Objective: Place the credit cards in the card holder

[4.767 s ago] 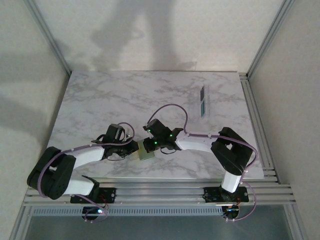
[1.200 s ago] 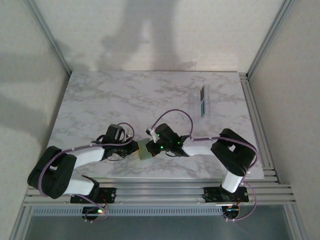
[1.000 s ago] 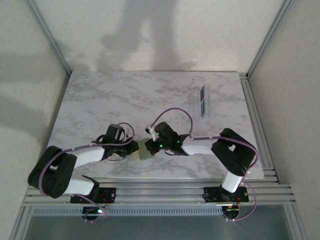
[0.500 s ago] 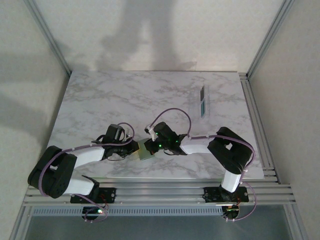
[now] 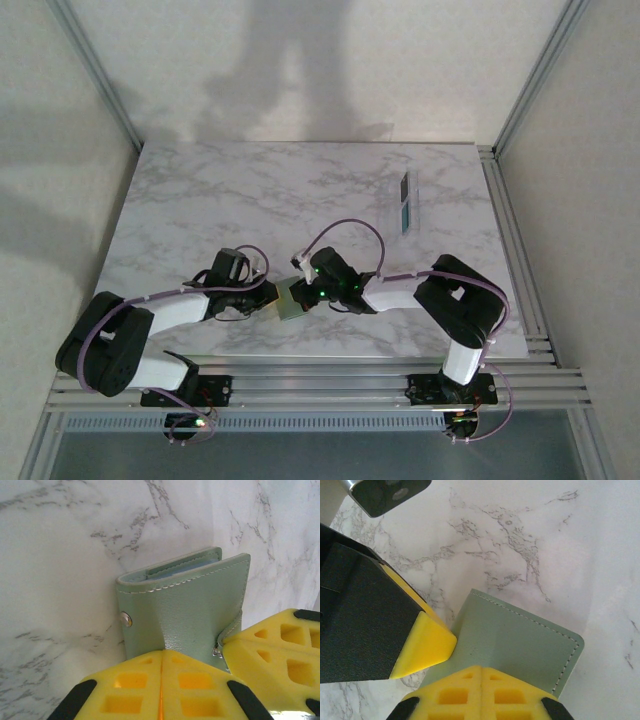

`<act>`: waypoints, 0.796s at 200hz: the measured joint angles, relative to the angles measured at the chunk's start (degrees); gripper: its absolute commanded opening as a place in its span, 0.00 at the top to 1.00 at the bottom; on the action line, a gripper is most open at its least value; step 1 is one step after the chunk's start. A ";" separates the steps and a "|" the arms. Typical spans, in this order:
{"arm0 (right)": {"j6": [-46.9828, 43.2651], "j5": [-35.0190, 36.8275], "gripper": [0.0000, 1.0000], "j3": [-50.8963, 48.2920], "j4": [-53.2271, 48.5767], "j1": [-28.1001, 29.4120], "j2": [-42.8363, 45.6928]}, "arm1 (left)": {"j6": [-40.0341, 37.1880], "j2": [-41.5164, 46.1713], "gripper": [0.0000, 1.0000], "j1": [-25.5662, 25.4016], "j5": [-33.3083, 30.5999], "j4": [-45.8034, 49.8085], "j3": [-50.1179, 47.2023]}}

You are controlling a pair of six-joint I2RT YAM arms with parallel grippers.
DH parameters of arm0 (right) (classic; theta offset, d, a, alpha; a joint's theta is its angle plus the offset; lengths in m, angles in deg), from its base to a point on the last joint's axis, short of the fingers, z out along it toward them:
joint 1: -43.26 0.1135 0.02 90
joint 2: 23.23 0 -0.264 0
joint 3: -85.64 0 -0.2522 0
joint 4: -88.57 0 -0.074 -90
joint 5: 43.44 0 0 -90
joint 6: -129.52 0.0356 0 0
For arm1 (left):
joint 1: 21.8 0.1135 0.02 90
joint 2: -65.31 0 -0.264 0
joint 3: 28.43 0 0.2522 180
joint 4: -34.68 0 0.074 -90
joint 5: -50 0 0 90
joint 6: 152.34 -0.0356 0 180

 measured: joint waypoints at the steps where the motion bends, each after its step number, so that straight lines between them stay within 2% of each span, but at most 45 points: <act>1: -0.04 0.02 1.00 -0.02 0.00 0.02 0.00 | 0.00 0.00 0.93 0.00 0.00 0.00 0.00; 65: -2.86 4.94 1.00 -1.99 3.56 2.19 -0.02 | 0.02 -0.04 0.94 0.00 0.02 -0.11 0.00; 159: -4.35 15.96 1.00 -12.61 24.81 6.80 -1.60 | 0.02 -1.25 0.94 0.00 1.14 -1.81 0.00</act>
